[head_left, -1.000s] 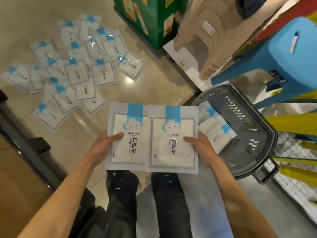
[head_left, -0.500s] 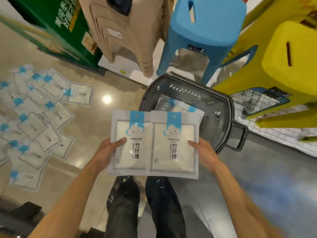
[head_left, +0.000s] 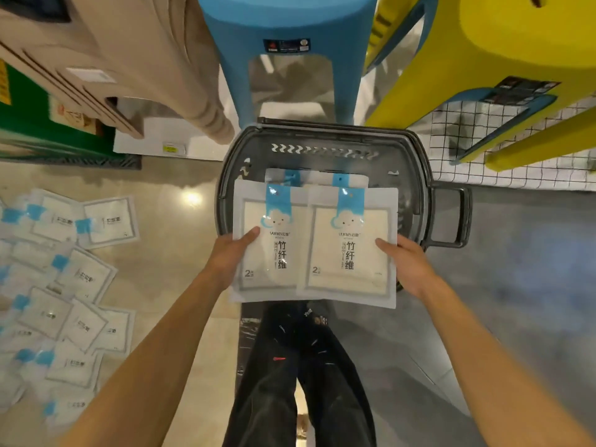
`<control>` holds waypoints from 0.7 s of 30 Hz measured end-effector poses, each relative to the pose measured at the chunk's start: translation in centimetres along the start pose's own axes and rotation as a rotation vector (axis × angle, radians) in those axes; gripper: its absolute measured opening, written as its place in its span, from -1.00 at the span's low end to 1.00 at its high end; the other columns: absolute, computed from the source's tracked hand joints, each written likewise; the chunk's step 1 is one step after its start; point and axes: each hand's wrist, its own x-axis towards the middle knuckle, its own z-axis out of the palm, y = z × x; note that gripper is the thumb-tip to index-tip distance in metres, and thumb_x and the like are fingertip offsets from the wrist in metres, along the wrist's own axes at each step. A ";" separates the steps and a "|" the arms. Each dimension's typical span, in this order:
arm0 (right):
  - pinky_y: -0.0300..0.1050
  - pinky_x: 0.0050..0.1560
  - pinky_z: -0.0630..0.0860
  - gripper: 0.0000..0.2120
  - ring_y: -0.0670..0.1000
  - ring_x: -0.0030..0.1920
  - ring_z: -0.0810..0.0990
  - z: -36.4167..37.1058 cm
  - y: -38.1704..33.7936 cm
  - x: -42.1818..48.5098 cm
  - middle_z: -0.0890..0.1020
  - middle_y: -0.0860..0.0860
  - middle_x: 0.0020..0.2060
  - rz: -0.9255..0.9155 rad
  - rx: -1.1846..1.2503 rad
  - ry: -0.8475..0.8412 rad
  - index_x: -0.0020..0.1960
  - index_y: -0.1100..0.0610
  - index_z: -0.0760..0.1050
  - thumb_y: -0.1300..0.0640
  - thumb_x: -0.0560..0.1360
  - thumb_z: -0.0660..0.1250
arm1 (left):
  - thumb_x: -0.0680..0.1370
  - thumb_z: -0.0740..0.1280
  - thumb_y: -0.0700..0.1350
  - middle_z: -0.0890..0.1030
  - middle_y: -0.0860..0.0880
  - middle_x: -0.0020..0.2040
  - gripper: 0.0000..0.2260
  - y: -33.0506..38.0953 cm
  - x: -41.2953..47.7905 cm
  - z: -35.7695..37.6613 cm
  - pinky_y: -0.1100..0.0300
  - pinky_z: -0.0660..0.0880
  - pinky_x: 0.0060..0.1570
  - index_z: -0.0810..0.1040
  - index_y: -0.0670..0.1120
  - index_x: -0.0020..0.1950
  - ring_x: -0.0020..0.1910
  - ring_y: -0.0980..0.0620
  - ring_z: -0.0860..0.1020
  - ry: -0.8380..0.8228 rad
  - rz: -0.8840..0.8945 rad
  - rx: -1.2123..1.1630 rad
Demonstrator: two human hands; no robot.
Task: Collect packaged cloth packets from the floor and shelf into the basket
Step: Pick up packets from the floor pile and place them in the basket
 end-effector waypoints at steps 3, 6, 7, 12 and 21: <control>0.10 0.25 0.54 -0.73 0.10 0.11 0.67 -0.2 0.4 3.3 0.69 0.08 0.13 0.003 -0.008 -0.009 0.27 0.16 0.58 0.21 0.57 0.38 | 0.53 0.47 0.01 0.72 -0.10 -0.03 -0.71 0.2 4.0 1.5 -0.01 0.62 -0.01 0.63 -0.13 0.15 -0.04 -0.10 0.70 0.018 -0.022 0.040; 0.06 0.27 0.53 -0.72 0.08 0.13 0.66 0.0 1.0 7.1 0.68 0.08 0.14 -0.006 -0.017 0.028 0.27 0.18 0.58 0.22 0.56 0.39 | 0.52 0.47 0.05 0.73 -0.10 -0.03 -0.68 0.0 8.4 2.8 -0.10 0.61 0.08 0.63 -0.13 0.16 -0.02 -0.12 0.70 0.010 -0.028 0.079; 0.06 0.28 0.53 -0.72 0.08 0.12 0.67 0.1 1.2 8.5 0.68 0.09 0.14 -0.010 -0.024 0.050 0.26 0.20 0.58 0.21 0.56 0.39 | 0.53 0.47 0.05 0.73 -0.10 -0.02 -0.68 0.0 9.7 3.3 -0.09 0.61 0.08 0.63 -0.14 0.16 -0.01 -0.12 0.70 0.002 -0.030 0.077; 0.01 0.10 0.61 -0.73 0.07 0.07 0.67 0.7 2.5 15.7 0.67 0.12 0.12 -0.037 -0.018 0.109 0.27 0.21 0.56 0.22 0.58 0.36 | 0.56 0.44 -0.04 0.72 -0.15 0.03 -0.76 -0.7 17.1 5.7 -0.06 0.62 0.06 0.63 -0.16 0.14 0.01 -0.12 0.70 -0.035 -0.049 0.049; 0.08 0.20 0.57 -0.70 0.09 0.11 0.66 1.6 5.4 27.9 0.66 0.07 0.15 -0.055 -0.113 0.099 0.31 0.16 0.55 0.19 0.59 0.34 | 0.12 0.64 0.35 0.67 -0.09 0.19 -0.04 -5.3 29.3 7.2 -0.09 0.58 0.20 0.47 -0.08 0.38 0.13 -0.10 0.66 0.052 -0.077 0.042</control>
